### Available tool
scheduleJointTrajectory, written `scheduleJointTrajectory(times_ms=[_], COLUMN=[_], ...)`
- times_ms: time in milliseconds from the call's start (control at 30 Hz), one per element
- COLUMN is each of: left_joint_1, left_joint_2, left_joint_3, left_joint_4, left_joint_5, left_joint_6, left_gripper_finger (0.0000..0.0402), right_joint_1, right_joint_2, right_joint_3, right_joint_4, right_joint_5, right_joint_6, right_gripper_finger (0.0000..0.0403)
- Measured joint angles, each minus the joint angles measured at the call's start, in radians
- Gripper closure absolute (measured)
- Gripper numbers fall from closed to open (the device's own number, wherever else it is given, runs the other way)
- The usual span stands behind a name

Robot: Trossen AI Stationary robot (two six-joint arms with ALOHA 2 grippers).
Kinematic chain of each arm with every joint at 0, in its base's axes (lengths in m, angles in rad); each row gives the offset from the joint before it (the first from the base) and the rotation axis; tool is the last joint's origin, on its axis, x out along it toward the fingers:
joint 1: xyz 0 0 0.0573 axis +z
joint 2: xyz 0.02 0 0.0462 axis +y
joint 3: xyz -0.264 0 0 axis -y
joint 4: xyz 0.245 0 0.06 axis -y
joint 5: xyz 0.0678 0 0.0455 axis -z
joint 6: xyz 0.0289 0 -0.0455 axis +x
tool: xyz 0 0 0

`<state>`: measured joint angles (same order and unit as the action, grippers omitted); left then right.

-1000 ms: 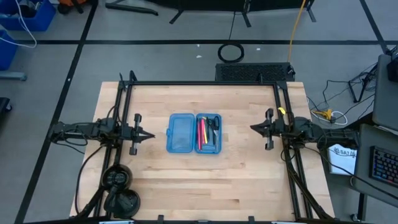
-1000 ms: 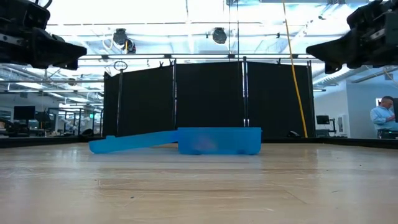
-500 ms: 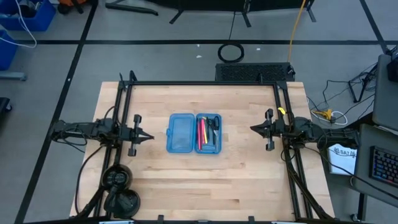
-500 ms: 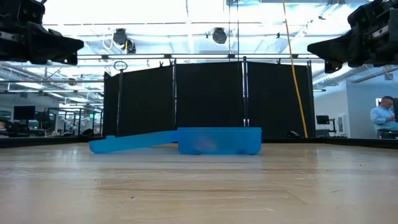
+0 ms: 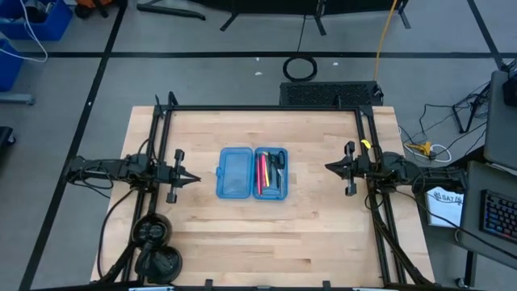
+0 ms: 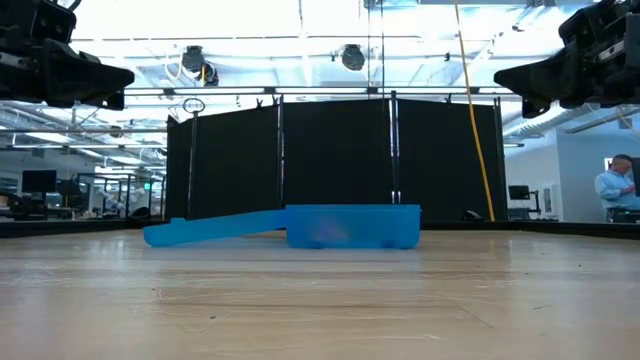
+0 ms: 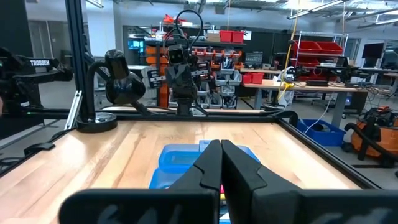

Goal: Pick & place school supplies into a supply box
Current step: Return to Home Position

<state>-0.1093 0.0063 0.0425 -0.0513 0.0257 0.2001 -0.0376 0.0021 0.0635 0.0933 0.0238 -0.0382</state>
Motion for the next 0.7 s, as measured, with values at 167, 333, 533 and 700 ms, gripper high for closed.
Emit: scheduleJointTrajectory(times_ms=[167, 333, 533, 700], left_joint_1=[0.000, 0.000, 0.000, 0.000], left_joint_2=[0.000, 0.000, 0.000, 0.000], left_joint_3=[0.000, 0.000, 0.000, 0.000], left_joint_4=[0.000, 0.000, 0.001, 0.001], left_joint_5=[0.000, 0.000, -0.001, -0.001], left_joint_6=[0.003, 0.004, 0.004, 0.004], left_gripper_finger=[0.0389, 0.0366, 0.0356, 0.0355], right_joint_1=[0.000, 0.000, 0.000, 0.000], right_joint_2=[0.000, 0.000, 0.000, 0.000], right_joint_3=[0.000, 0.000, 0.000, 0.000], right_joint_4=[0.000, 0.000, 0.000, 0.000], right_joint_5=[0.000, 0.000, 0.000, 0.000], right_joint_6=[-0.001, 0.000, 0.000, 0.000], right_gripper_finger=[0.0403, 0.0403, 0.0403, 0.0403])
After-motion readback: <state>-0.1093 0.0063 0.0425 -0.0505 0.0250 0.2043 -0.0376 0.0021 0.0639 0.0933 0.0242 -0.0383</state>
